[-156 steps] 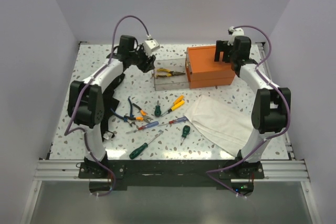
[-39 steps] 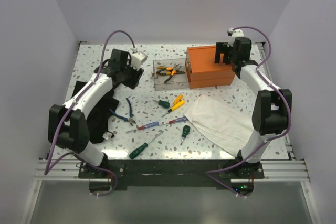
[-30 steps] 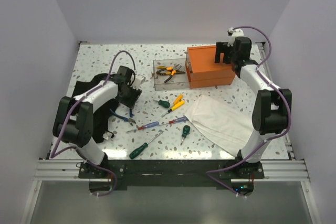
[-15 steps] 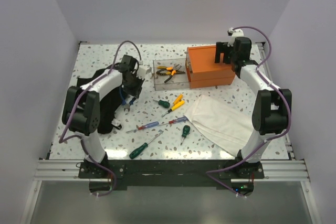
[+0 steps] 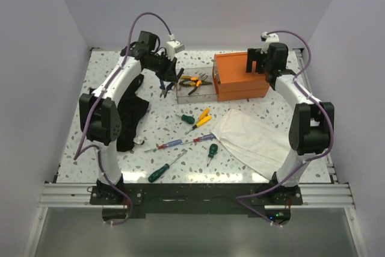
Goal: Sort the tools into containers
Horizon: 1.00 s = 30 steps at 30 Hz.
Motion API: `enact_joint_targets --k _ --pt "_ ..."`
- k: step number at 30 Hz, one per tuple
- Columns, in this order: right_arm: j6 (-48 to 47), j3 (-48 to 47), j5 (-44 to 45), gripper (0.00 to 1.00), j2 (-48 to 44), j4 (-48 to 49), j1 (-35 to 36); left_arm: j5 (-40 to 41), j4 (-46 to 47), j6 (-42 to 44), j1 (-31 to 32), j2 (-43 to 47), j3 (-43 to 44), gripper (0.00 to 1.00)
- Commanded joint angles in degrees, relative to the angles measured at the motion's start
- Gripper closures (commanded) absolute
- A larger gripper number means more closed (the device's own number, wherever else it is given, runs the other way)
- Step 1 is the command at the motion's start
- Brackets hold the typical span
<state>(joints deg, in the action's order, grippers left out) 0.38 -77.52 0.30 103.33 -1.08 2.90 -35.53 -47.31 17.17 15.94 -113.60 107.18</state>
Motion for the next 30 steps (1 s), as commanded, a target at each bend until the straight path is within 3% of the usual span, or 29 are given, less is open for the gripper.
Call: enact_joint_targets --k 1,4,9,27,28,30 --pt "1.9 4.04 1.55 0.02 3.63 -12.89 -2.02 -7.44 19.44 -1.25 -0.3 5.31 -7.84 1.0" --pt "1.99 3.43 1.29 0.02 4.25 -12.72 -1.93 -8.94 30.74 -4.24 1.19 4.71 -9.36 1.0" --pt "2.34 2.11 1.2 0.02 5.04 -12.37 -1.93 -8.25 32.37 -10.05 3.65 -2.32 -0.84 1.0" --pt "4.89 -0.71 -0.12 0.02 8.03 -12.45 -1.93 1.25 42.75 5.58 9.89 -7.6 -8.38 1.0" --pt "4.8 -0.71 -0.12 0.02 8.03 -12.28 -2.02 1.16 42.22 6.99 9.9 -7.69 -8.47 0.99" --pt "4.8 -0.44 -0.03 0.02 7.77 -12.19 -1.93 0.64 38.72 8.22 9.9 -7.69 -8.04 0.86"
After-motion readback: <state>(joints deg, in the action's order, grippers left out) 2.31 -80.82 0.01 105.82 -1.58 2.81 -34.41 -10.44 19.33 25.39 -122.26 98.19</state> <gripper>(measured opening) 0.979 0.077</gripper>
